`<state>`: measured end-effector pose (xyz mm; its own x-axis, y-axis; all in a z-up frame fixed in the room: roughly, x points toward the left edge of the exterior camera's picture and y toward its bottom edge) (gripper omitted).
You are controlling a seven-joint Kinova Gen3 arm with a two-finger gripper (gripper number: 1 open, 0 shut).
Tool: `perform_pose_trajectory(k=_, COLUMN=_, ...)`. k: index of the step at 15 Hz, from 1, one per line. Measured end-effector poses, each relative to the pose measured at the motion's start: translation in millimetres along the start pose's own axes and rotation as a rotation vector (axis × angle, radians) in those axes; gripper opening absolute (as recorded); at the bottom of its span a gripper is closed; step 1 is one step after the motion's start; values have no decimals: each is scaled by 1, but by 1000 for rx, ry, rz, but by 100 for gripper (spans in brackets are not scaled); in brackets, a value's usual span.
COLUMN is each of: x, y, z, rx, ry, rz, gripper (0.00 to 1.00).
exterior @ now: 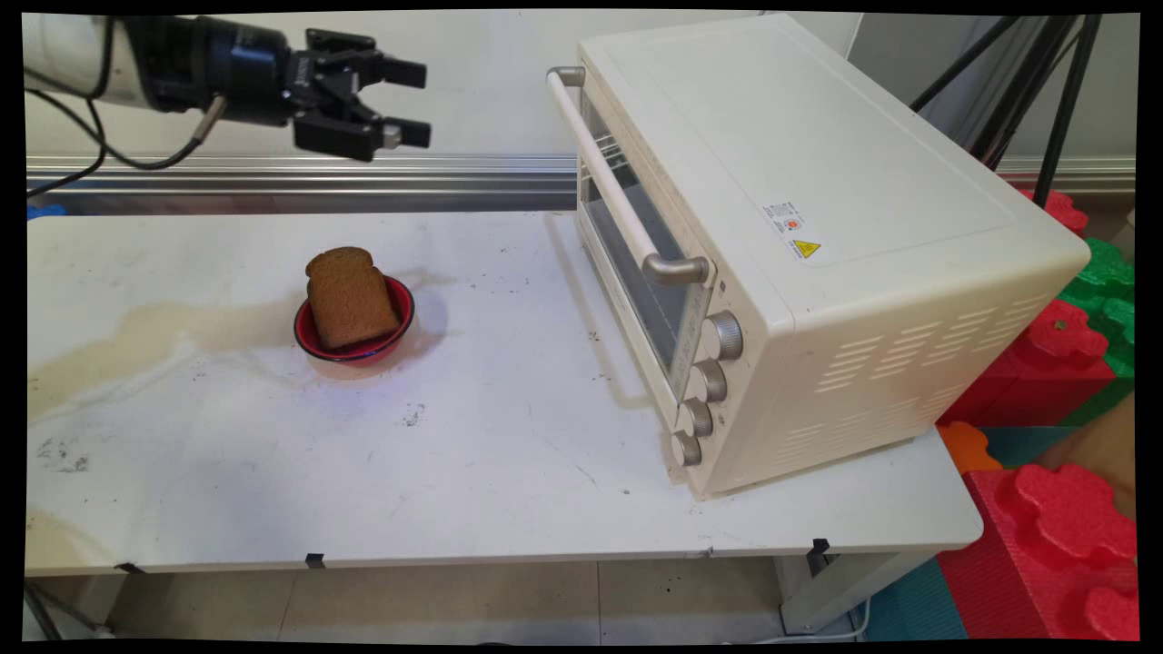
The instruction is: Open the oven
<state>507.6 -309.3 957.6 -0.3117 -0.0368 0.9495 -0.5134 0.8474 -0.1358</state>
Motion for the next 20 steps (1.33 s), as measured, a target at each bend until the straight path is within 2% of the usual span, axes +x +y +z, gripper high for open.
perform_pose_trajectory(k=8, x=15, y=-8, z=53, rx=5, ry=-2, rz=4, gripper=100)
perform_pose_trajectory(k=12, x=18, y=-11, z=84, rx=3, ry=-16, rz=2, gripper=100)
perform_pose_trajectory(k=20, x=21, y=-10, z=125, rx=0, ry=-45, rz=7, gripper=100)
